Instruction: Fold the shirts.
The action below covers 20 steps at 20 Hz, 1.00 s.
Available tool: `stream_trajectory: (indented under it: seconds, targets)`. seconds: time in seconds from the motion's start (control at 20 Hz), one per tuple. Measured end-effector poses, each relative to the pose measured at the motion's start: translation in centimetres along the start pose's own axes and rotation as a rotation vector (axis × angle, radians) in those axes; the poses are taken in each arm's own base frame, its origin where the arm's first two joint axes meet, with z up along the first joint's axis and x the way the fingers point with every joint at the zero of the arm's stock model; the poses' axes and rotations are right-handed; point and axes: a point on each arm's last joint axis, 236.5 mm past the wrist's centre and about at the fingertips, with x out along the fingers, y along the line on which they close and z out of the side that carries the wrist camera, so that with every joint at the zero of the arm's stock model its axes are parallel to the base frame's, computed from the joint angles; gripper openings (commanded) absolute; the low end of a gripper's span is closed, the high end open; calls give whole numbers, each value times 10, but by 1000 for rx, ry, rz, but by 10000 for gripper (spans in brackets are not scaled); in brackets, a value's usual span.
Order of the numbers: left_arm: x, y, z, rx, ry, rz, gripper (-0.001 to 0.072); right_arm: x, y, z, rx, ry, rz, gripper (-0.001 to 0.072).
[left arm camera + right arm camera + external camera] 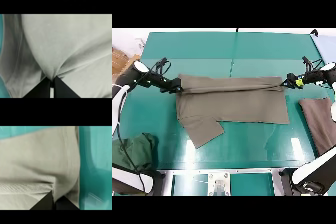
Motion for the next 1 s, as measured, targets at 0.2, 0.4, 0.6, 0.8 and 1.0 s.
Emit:
stream_trajectory:
  seconds: [0.2, 0.4, 0.6, 0.8, 1.0]
  targets:
    - [2, -3, -9, -28, 33, -7, 88, 2, -2, -10, 3, 38, -5, 216]
    - [3, -11, -20, -45, 81, -26, 581, -6, -2, -18, 35, 86, -14, 272]
    - [-21, -12, -40, -117, 195, -66, 282, -38, -14, -42, 120, 187, -85, 14]
    - [-55, -13, -73, -160, 333, -94, 25, -71, -9, -81, 200, 266, -113, 13]
    - [-84, -16, -111, -148, 330, -46, 55, -105, -12, -129, 308, 217, -146, 334]
